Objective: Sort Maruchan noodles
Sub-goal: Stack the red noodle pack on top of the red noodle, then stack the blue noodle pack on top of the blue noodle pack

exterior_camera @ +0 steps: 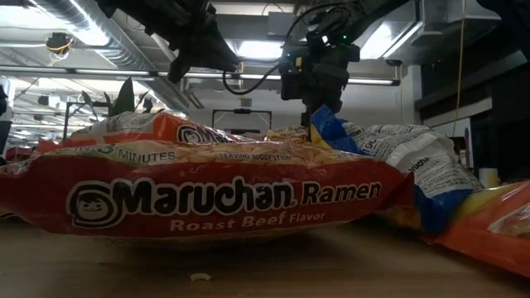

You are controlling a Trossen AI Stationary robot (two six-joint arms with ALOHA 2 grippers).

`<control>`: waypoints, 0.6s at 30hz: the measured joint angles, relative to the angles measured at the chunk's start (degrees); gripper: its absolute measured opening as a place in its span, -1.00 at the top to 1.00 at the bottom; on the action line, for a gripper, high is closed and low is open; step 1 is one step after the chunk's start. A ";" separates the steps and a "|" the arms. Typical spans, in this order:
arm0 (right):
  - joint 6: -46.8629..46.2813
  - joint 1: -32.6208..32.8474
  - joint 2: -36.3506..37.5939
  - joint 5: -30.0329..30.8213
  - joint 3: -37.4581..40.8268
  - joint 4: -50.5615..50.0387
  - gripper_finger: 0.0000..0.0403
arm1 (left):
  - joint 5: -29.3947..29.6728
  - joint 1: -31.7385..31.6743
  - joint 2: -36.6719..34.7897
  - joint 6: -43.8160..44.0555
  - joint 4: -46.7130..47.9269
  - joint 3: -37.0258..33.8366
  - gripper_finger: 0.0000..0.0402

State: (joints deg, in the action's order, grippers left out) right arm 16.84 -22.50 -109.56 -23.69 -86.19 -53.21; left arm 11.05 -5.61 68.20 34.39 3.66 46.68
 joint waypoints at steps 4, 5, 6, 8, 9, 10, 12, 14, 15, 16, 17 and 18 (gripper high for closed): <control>-0.04 0.00 0.00 0.01 0.00 1.06 0.32 | 0.00 0.00 0.02 0.00 0.00 0.00 0.71; -0.08 0.00 0.00 0.01 0.00 1.00 0.27 | 0.00 0.00 0.02 0.00 0.00 0.00 0.71; -0.22 0.00 0.00 0.07 0.00 0.99 0.22 | 0.00 0.00 0.02 0.00 0.00 0.00 0.71; -0.90 0.00 0.00 0.66 0.00 1.03 0.11 | 0.01 0.00 0.02 0.00 0.00 0.00 0.71; -1.02 0.00 0.02 1.14 0.00 1.07 0.06 | 0.00 0.00 0.02 0.00 0.00 0.00 0.71; -1.05 0.00 0.02 1.43 0.00 1.11 0.02 | 0.01 0.00 0.02 -0.02 0.00 0.00 0.71; -1.04 -0.12 0.11 2.31 -0.37 0.69 -0.05 | 0.02 0.00 0.02 -0.02 0.00 0.02 0.71; -1.01 -0.48 0.27 3.45 -1.99 -0.48 -0.09 | 0.19 0.00 0.02 -0.02 0.00 0.00 0.71; -1.00 -0.55 0.37 3.95 -3.15 -1.07 -0.10 | 0.31 0.02 0.02 -0.02 0.02 0.00 0.71; -0.98 -0.77 0.42 4.27 -4.41 -1.94 -0.10 | 0.36 0.00 0.02 -0.02 0.05 0.00 0.71; -0.94 -0.83 0.42 4.65 -5.78 -3.09 -0.10 | 0.36 0.00 0.02 -0.02 0.12 0.00 0.71; -0.76 -0.83 0.42 4.71 -7.27 -4.56 -0.10 | 0.17 0.00 0.02 -0.02 0.16 0.00 0.71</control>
State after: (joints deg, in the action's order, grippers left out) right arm 16.08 -23.33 -109.14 -18.98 -93.46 -57.77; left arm 11.21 -5.61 68.23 34.37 3.82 46.68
